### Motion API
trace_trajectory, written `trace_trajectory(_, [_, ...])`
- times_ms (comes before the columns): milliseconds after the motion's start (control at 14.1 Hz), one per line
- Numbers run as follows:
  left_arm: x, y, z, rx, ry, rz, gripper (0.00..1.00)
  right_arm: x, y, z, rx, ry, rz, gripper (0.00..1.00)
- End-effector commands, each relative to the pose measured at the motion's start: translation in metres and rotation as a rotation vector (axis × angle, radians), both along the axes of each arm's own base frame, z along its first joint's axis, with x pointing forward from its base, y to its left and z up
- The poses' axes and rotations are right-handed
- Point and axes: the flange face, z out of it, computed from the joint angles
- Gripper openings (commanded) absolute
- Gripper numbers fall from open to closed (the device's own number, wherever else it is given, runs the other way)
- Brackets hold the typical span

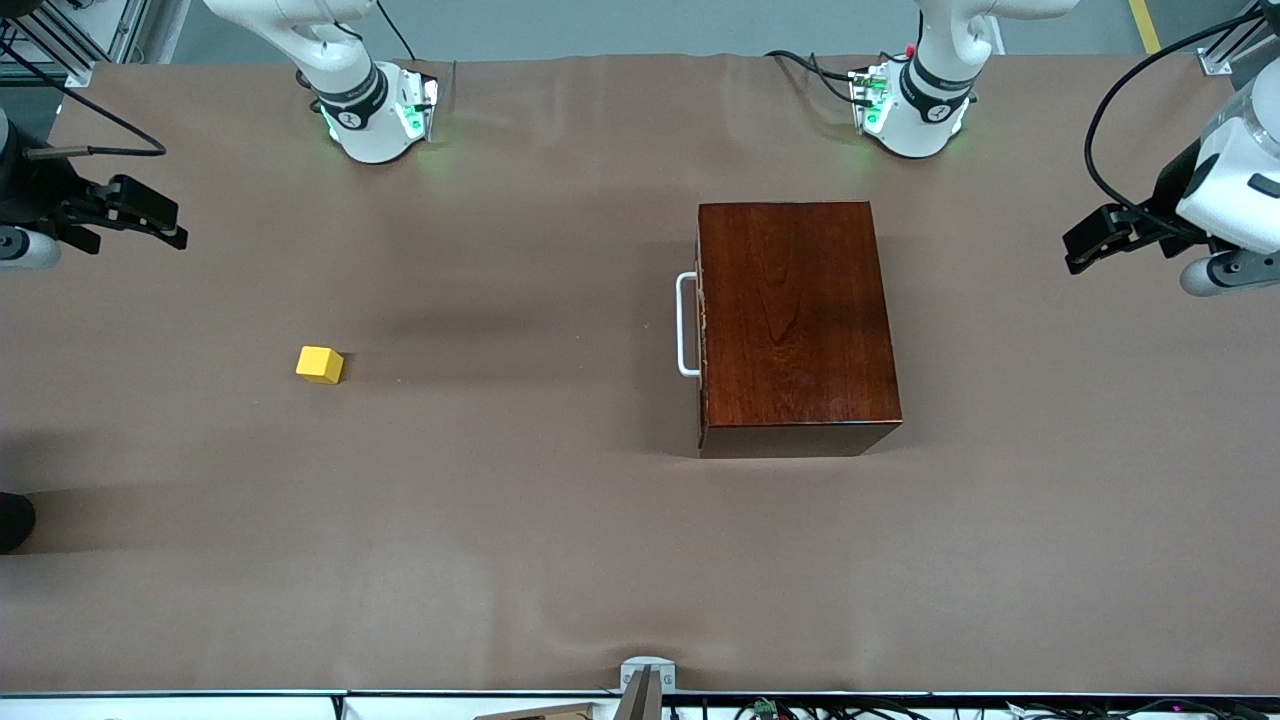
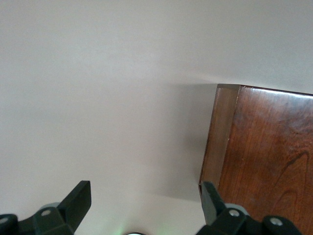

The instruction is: Open drawer, take yellow block, close drawer

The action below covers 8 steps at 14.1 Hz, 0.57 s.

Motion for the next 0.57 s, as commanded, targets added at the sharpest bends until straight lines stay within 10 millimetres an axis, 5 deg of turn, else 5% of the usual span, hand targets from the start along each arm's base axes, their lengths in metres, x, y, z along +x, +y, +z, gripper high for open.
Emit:
trace_trajectory(0, [-0.012, 0.004, 0.007, -0.001, 0.004, -0.012, 1.0, -0.004, -0.001, 0.006, -0.013, -0.005, 0.015, 1.0])
trace_trajectory(497, [-0.02, 0.045, 0.018, -0.015, -0.01, -0.09, 1.0, -0.005, -0.003, 0.005, -0.013, -0.001, 0.012, 1.0])
